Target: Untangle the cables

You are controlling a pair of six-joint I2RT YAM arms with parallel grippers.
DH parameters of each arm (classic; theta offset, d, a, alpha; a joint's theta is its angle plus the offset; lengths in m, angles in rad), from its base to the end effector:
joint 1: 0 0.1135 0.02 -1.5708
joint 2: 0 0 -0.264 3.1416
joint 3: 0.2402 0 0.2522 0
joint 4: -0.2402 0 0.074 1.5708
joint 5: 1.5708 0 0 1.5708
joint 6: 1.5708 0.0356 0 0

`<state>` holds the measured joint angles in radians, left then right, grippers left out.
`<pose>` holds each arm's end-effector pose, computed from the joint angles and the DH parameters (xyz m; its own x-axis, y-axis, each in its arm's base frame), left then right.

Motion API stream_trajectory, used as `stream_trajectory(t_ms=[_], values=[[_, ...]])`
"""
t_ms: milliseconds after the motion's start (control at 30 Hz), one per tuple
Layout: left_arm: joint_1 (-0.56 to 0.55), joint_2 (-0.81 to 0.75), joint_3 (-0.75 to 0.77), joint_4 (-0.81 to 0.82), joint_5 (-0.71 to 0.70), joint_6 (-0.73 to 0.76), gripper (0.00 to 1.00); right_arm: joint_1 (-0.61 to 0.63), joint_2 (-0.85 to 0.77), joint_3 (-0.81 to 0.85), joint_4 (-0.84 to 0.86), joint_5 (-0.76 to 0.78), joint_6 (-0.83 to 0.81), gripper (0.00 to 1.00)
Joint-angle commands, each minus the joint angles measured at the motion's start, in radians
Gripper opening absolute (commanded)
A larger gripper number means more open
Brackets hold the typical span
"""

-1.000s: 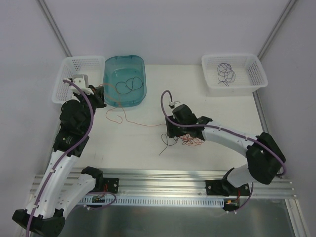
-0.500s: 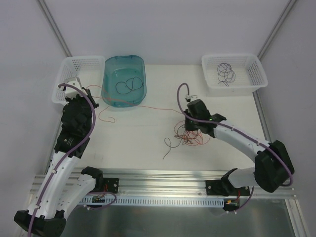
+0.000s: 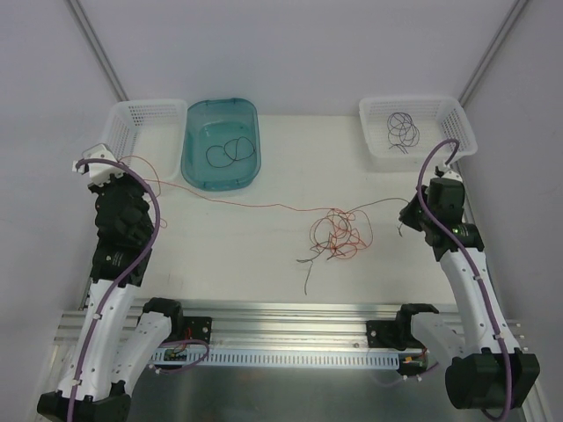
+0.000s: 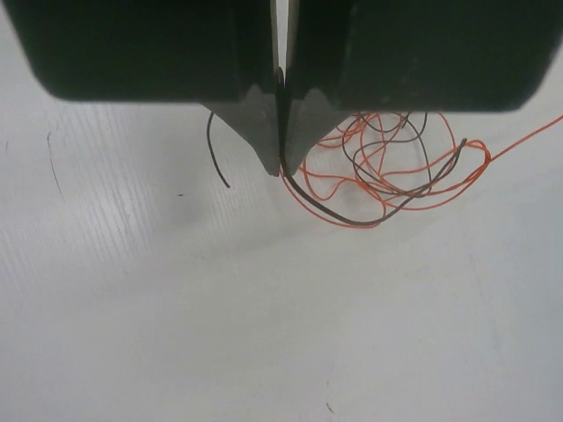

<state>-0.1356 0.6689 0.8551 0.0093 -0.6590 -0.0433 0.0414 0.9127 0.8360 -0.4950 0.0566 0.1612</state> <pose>0.1443 0.0023 0.4014 0.2134 -0.0636 -0.9749 -0.4795 0.8626 -0.1613 0.1994 0.0062 0.3041 -0.5326 0.1383 -0.8350 0.0929 0.9901 0.1048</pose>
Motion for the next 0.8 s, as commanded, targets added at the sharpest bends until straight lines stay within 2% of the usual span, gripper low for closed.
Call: stream_trajectory(t_ms=[0, 100, 133, 200, 233, 267, 367, 400, 500, 667, 767], values=[[0.017, -0.017, 0.001, 0.049, -0.048, 0.028, 0.01, -0.014, -0.020, 0.032, -0.046, -0.032, 0.029, 0.01], [0.027, -0.020, -0.002, 0.052, -0.053, 0.031, 0.02, -0.015, -0.018, 0.026, -0.048, -0.031, 0.037, 0.02], [0.027, -0.022, -0.002, 0.054, -0.045, 0.028, 0.02, -0.015, -0.012, 0.022, -0.044, -0.047, 0.035, 0.05], [0.027, -0.028, -0.007, 0.052, 0.028, 0.011, 0.03, -0.012, 0.027, 0.011, -0.031, -0.147, 0.023, 0.13], [0.027, -0.032, -0.011, 0.052, 0.076, 0.005, 0.05, -0.006, 0.044, 0.008, -0.028, -0.168, 0.020, 0.13], [0.027, -0.038, -0.019, 0.044, 0.182, -0.006, 0.07, 0.015, 0.057, -0.009, -0.021, -0.190, 0.017, 0.13], [0.027, -0.046, -0.018, -0.005, 0.388, -0.082, 0.09, 0.083, 0.101, -0.031, -0.016, -0.190, 0.000, 0.14], [0.027, -0.046, -0.016, -0.084, 0.430, -0.125, 0.10, 0.100, 0.110, -0.037, -0.013, -0.187, -0.003, 0.14], [0.027, -0.032, -0.034, -0.181, 0.569, -0.212, 0.12, 0.159, 0.137, -0.064, 0.002, -0.173, -0.009, 0.13], [0.025, 0.066, -0.149, -0.350, 0.682, -0.302, 0.14, 0.225, 0.172, -0.084, 0.029, -0.164, -0.018, 0.13], [0.021, 0.119, -0.201, -0.373, 0.754, -0.329, 0.20, 0.256, 0.181, -0.086, 0.045, -0.169, -0.025, 0.16]])
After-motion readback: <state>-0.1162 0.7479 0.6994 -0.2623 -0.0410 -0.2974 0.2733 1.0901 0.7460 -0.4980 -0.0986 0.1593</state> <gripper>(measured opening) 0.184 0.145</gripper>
